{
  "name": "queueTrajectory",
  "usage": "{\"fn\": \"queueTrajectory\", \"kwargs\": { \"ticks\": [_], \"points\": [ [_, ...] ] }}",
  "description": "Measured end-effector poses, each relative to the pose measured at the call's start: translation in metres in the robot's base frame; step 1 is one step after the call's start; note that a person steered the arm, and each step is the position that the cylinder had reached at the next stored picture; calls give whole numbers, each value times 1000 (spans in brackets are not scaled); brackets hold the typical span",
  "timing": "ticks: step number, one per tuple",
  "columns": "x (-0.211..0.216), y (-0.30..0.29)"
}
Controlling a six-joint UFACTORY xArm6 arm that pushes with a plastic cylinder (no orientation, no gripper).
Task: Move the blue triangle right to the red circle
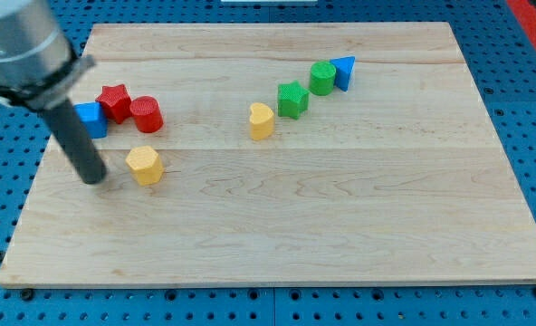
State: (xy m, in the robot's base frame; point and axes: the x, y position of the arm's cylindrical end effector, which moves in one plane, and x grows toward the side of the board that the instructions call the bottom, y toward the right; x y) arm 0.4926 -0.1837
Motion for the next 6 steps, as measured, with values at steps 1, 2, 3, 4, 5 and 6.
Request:
{"fn": "queueTrajectory", "kwargs": {
  "ticks": [1, 2, 3, 4, 5, 6],
  "points": [
    [-35, 95],
    [-52, 162],
    [-51, 200],
    [-78, 247],
    [-178, 307],
    [-210, 268]
  ]
}}
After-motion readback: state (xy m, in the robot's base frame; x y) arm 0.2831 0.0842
